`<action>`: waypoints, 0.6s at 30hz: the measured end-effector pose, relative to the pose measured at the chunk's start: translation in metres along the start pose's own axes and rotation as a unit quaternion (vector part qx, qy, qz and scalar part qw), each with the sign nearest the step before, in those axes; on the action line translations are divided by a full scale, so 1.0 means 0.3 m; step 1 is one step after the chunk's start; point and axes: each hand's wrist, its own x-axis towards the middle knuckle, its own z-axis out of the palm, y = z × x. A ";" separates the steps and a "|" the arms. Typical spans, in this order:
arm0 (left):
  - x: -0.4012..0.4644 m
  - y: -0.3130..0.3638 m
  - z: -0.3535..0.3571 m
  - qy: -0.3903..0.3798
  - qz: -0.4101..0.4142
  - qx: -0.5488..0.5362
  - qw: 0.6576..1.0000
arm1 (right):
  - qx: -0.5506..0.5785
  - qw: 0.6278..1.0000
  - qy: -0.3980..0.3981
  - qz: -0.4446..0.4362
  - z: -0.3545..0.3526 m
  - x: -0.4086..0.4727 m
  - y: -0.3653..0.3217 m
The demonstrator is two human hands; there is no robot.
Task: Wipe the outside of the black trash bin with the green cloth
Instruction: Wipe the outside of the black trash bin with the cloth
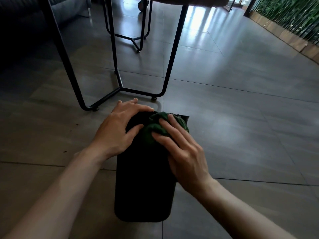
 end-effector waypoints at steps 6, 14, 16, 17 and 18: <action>-0.003 -0.006 0.004 -0.005 -0.009 -0.004 1.000 | 0.003 0.980 -0.116 -0.162 0.052 -0.280 -0.060; -0.003 -0.005 0.001 -0.011 -0.016 -0.003 1.000 | 0.035 0.997 0.014 0.061 -0.024 -0.101 -0.009; -0.005 -0.005 0.001 -0.013 -0.013 -0.003 1.000 | 0.059 0.992 0.052 0.099 -0.010 -0.043 -0.023; -0.005 -0.005 0.000 -0.011 -0.011 -0.005 1.000 | 0.060 0.992 0.053 0.100 -0.001 -0.039 -0.033; -0.004 -0.007 0.000 -0.010 -0.009 -0.007 1.000 | 0.054 0.994 0.041 0.089 0.008 -0.052 -0.043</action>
